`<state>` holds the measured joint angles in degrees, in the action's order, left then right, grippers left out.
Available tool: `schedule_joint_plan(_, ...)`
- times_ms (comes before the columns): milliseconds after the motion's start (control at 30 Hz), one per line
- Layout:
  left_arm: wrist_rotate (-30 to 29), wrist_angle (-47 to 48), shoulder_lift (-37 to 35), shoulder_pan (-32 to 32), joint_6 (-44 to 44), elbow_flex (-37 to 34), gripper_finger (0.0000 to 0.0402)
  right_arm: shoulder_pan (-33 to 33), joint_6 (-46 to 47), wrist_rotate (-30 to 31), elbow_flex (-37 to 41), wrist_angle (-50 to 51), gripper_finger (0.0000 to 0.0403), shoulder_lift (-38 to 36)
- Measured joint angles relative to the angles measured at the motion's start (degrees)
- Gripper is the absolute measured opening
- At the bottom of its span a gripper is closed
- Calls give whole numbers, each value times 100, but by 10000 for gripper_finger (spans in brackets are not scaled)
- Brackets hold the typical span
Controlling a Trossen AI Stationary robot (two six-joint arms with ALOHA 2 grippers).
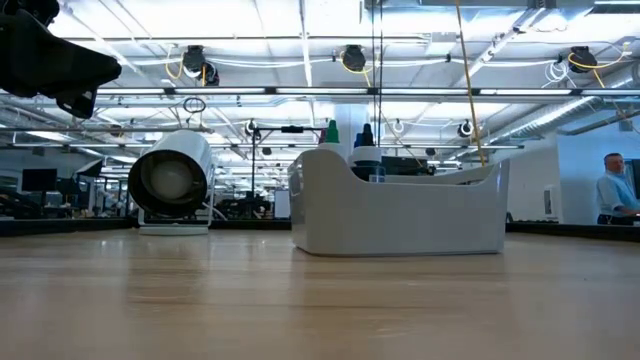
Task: Pick & Place food coloring
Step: Put the small orange food coloring bottle into the bin
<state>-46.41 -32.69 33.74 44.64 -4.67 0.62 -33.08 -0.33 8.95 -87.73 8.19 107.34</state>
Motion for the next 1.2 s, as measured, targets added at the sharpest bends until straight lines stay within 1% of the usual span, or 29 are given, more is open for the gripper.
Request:
schedule_joint_plan(100, 2, 4, 0, 0, -10, 0, 47, 51, -87, -2, 384, -224, 47, -360)
schedule_joint_plan(167, 2, 32, 0, 1, -20, 0, 47, 108, -72, -3, 820, -529, 47, -685)
schedule_joint_plan(333, 0, 106, 0, 0, -47, 0, 47, 292, 197, 59, 2347, -1670, 47, -1666)
schedule_joint_plan(500, 2, 122, 0, 0, -52, 0, 47, 370, 476, 772, 3451, -1732, 47, -2545)
schedule_joint_plan(567, 2, 122, 0, 0, -54, 0, 47, 410, 519, 906, 3733, -1707, 47, -2785)
schedule_joint_plan(767, 1, 126, 0, 0, -31, 0, 47, 538, 466, 1030, 4217, -1648, 47, -3439)
schedule_joint_plan(967, -17, 137, 0, 0, 90, 0, 47, 536, -58, 1042, 4405, -1582, 47, -3866)
schedule_joint_plan(1200, -20, 116, 0, 0, 290, 0, 47, 538, 6, 1033, 4457, -1382, 47, -4564)
